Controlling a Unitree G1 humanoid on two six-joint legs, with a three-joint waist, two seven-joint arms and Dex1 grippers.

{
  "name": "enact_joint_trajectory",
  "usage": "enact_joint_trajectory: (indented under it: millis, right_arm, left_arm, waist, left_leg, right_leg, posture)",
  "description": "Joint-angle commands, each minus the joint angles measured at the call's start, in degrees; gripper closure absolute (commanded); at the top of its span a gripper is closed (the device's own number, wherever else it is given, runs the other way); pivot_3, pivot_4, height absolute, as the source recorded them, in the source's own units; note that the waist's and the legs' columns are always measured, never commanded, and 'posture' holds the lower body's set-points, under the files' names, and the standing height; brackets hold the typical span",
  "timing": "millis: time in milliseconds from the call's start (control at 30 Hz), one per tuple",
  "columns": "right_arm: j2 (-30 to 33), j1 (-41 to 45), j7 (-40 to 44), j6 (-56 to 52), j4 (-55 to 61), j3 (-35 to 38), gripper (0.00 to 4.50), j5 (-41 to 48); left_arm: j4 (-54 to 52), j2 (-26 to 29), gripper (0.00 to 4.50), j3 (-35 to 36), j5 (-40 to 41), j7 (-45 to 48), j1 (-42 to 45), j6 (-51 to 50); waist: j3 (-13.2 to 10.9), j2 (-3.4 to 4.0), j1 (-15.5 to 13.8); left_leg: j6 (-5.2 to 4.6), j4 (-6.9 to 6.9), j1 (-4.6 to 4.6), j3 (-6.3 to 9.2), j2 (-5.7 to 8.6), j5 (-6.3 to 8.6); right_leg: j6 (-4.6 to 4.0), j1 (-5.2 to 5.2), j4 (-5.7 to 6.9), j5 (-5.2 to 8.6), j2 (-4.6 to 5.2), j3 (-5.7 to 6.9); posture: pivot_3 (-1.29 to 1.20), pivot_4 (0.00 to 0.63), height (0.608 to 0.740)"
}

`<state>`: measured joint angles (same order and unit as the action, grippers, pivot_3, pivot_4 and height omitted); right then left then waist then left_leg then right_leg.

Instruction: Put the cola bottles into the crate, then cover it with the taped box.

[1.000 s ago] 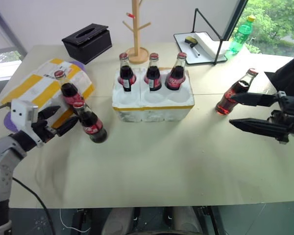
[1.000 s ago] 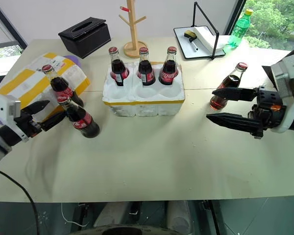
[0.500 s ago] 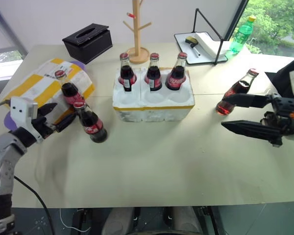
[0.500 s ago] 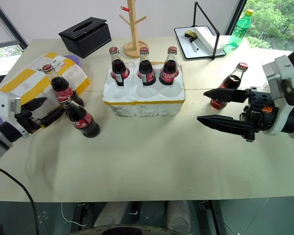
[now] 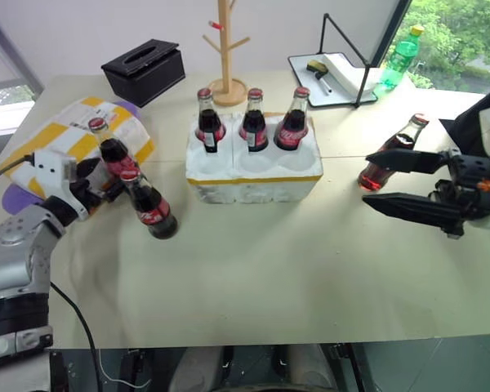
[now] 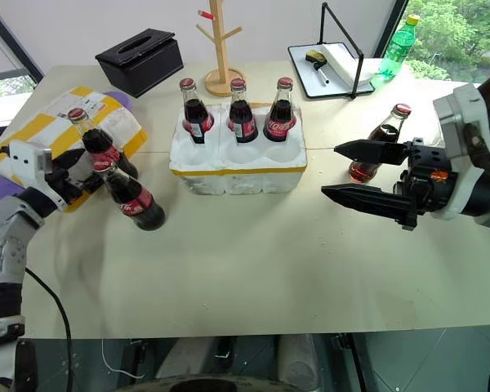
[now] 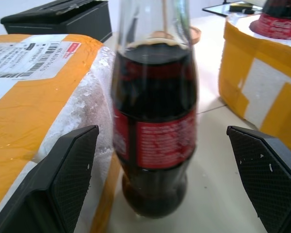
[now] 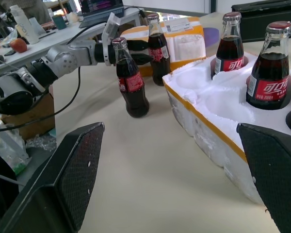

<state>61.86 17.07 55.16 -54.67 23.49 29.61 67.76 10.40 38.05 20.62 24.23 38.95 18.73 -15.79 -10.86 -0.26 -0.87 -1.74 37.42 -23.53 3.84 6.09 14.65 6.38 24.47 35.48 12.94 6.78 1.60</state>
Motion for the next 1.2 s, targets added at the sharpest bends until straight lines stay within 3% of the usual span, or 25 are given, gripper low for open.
enact_joint_trajectory:
  millis: [33, 433, 767, 900, 1200]
  right_arm:
    - [0.08, 0.68, -0.49, 0.44, 1.19, 1.07, 0.00, 1.46]
    - [-0.13, 0.75, -1.25, 0.69, 1.11, 0.34, 0.00, 1.79]
    - [0.12, -0.25, 0.28, 0.78, 2.61, 0.54, 0.00, 2.22]
    - [0.10, -0.28, 0.20, 0.63, 3.36, 0.36, 0.00, 2.71]
    - [-0.15, -0.57, 1.39, 1.69, 3.54, -0.59, 0.00, 1.44]
  left_arm:
    - [2.20, -0.20, 0.08, -0.91, -1.21, 0.39, 2.48, 2.59]
    - [11.12, -1.55, 0.08, -4.54, -3.83, 1.82, 10.47, 6.03]
    - [13.81, -1.09, 0.08, -5.20, -4.75, 4.03, 11.74, 7.19]
    - [13.69, -1.03, 1.76, -4.91, -4.39, 4.68, 11.44, 7.09]
    - [13.02, 1.83, 1.80, -5.04, -3.12, 8.60, 13.85, 3.43]
  waist:
    - [0.00, 0.00, 0.00]
    - [0.02, -0.05, 0.00]
    - [0.02, -0.06, -0.02]
    - [0.02, -0.06, -0.08]
    - [0.02, -0.10, 0.02]
  left_leg:
    - [0.00, 0.00, 0.00, 0.00, 0.00, 0.00]
    - [0.00, 0.05, 0.00, 0.00, 0.01, -0.01]
    - [0.00, 0.06, 0.00, 0.00, 0.01, -0.02]
    - [0.00, 0.07, 0.00, 0.00, 0.02, -0.01]
    - [0.00, 0.09, 0.00, 0.00, 0.02, -0.01]
  right_leg:
    - [0.00, 0.00, 0.00, 0.00, 0.00, 0.00]
    - [0.01, -0.01, 0.05, -0.01, 0.00, 0.01]
    - [0.02, -0.01, 0.06, -0.01, 0.00, 0.01]
    - [0.02, -0.02, 0.06, -0.01, 0.01, 0.01]
    - [0.02, -0.02, 0.07, -0.01, 0.00, 0.02]
  posture:
    - [0.00, 0.150, 0.736]
    - [0.00, 0.150, 0.736]
    - [0.00, 0.150, 0.736]
    - [0.00, 0.150, 0.736]
    - [0.00, 0.150, 0.736]
